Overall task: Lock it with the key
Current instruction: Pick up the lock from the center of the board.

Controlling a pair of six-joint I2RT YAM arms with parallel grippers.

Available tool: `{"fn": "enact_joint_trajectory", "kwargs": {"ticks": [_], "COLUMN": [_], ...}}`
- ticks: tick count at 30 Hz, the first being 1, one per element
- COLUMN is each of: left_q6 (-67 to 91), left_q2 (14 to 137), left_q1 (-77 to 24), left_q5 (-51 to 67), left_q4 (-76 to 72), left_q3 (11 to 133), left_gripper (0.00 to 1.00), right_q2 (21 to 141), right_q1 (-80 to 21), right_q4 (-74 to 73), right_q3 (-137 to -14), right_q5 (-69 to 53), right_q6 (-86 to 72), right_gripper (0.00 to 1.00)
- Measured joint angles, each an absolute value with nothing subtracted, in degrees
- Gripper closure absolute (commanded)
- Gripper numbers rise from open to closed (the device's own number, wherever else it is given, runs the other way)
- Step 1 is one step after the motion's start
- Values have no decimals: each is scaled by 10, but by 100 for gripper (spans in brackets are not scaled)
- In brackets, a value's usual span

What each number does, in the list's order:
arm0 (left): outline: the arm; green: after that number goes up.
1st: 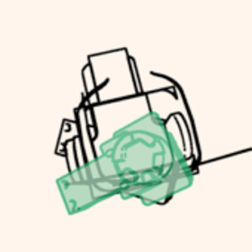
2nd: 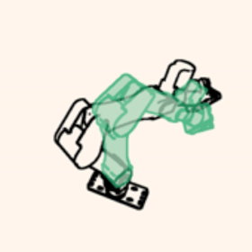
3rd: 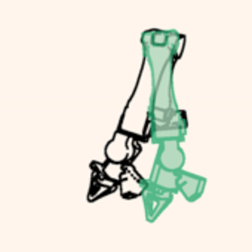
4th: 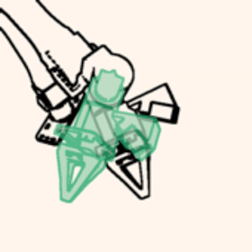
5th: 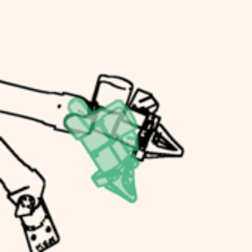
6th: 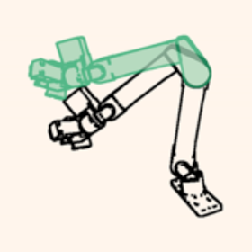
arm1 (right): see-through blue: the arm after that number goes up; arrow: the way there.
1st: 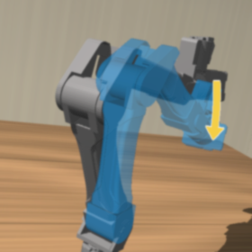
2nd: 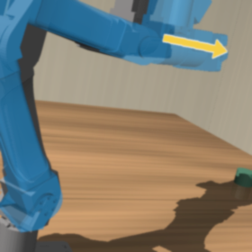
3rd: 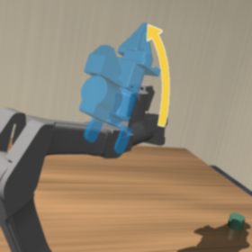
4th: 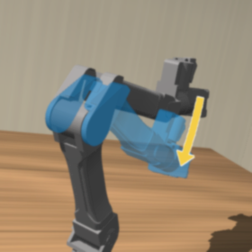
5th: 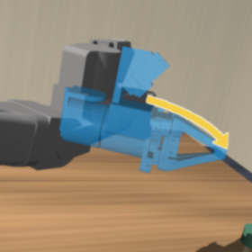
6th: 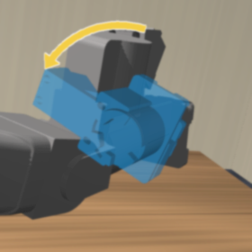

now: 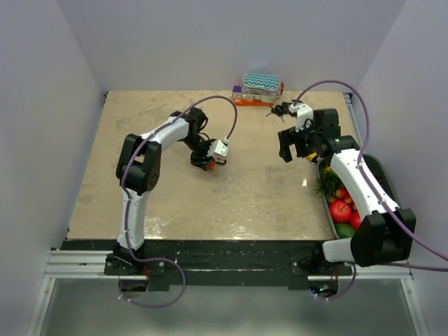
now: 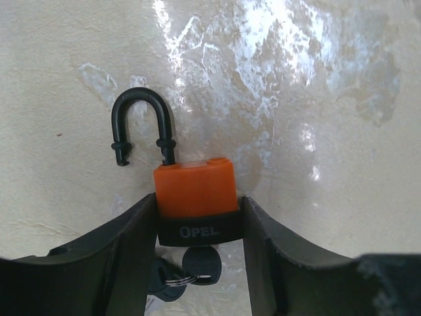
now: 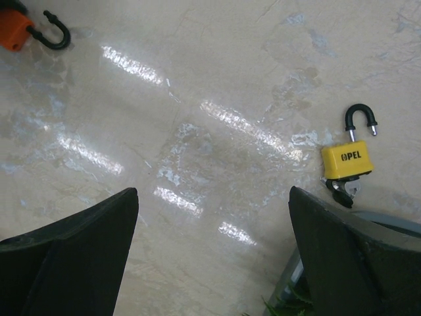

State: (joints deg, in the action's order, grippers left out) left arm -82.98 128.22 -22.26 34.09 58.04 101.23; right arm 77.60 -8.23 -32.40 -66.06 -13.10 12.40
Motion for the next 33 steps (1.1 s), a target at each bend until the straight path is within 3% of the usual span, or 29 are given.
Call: {"fn": "enact_joint_trajectory", "kwargs": {"ticks": [8,16,26,33], "left_q6": [-433,18,461,637], "left_q2": [1159,997,978,949], "left_q1": [-223,-223,-223,-223], "left_q5": [333,219,182,181], "left_q4": [338,110,60,58], "left_q3": [868,803,785,737], "left_gripper": [100,100,100,100], "right_q2": [748,680,681,735], "right_q1": [-82,-83,-206,-284], "right_q4": [-293,-181,-47,-3], "right_q3": [-661,-637,-588,-588], "right_q5": [-142,-152,-54,15], "right_q6": [23,-112,-191,-226], "right_gripper": [1,1,1,1]}}
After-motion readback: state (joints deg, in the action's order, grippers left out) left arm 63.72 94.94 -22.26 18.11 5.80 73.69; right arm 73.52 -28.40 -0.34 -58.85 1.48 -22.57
